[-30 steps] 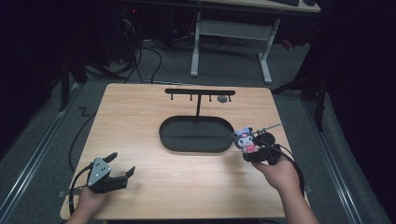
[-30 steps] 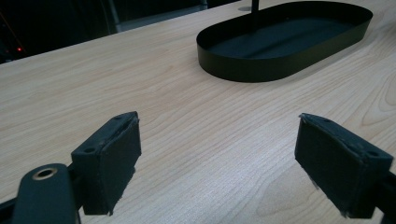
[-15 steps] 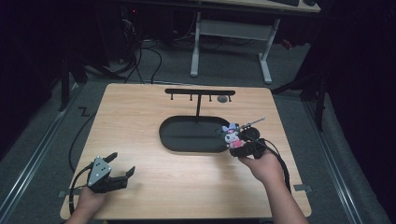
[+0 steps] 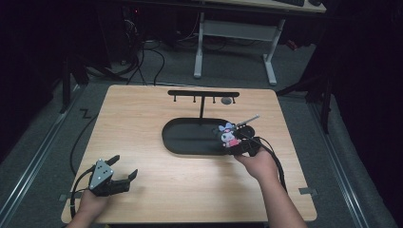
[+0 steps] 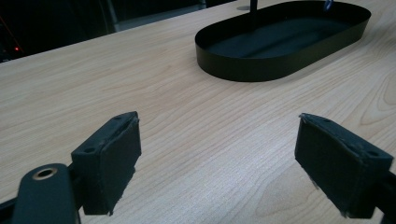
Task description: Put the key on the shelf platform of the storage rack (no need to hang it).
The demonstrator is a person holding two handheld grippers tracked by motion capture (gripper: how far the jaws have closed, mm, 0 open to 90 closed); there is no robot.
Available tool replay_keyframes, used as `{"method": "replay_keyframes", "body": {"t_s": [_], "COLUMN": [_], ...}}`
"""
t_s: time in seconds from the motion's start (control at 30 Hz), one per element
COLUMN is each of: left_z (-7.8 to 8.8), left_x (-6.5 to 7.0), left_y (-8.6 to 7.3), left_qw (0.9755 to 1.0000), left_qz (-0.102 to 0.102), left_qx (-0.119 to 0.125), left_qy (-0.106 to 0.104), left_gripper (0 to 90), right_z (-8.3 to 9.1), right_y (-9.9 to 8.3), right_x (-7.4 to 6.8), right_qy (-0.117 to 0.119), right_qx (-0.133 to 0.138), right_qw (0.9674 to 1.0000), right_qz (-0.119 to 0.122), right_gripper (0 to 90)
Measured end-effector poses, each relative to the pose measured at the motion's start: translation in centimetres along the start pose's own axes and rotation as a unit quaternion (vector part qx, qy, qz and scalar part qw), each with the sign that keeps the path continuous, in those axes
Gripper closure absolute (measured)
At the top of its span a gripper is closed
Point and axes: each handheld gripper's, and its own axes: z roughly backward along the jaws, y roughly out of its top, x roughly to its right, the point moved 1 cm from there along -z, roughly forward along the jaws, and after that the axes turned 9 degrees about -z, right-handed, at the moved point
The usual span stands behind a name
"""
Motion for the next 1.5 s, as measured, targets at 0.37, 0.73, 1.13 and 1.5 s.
{"method": "replay_keyframes", "body": {"t_s": [0.37, 0.73, 1.13, 1.5], "left_z": [0.0, -0.1, -0.1, -0.1], "left_x": [0.0, 0.0, -0.1, -0.1], "left_y": [0.0, 0.0, 0.0, 0.0], "left_qw": [1.0000, 1.0000, 1.0000, 1.0000], "left_qz": [0.001, 0.003, 0.004, 0.005], "left_qx": [-0.002, -0.003, -0.004, -0.003], "left_qy": [-0.001, -0.005, -0.006, -0.007], "left_gripper": [15.4, 15.4, 15.4, 15.4], "right_z": [-1.4, -3.2, -4.7, -4.8], "right_y": [2.2, 3.6, 4.7, 5.1], "right_x": [-0.4, -0.5, -1.0, -1.4], "right_qy": [-0.003, 0.005, 0.017, 0.008], "right_qx": [0.000, -0.004, 0.000, -0.004], "right_qw": [1.0000, 0.9999, 0.9996, 0.9999], "right_qz": [0.002, -0.014, -0.021, -0.012], "right_gripper": [47.3, 47.3, 47.3, 47.3]}}
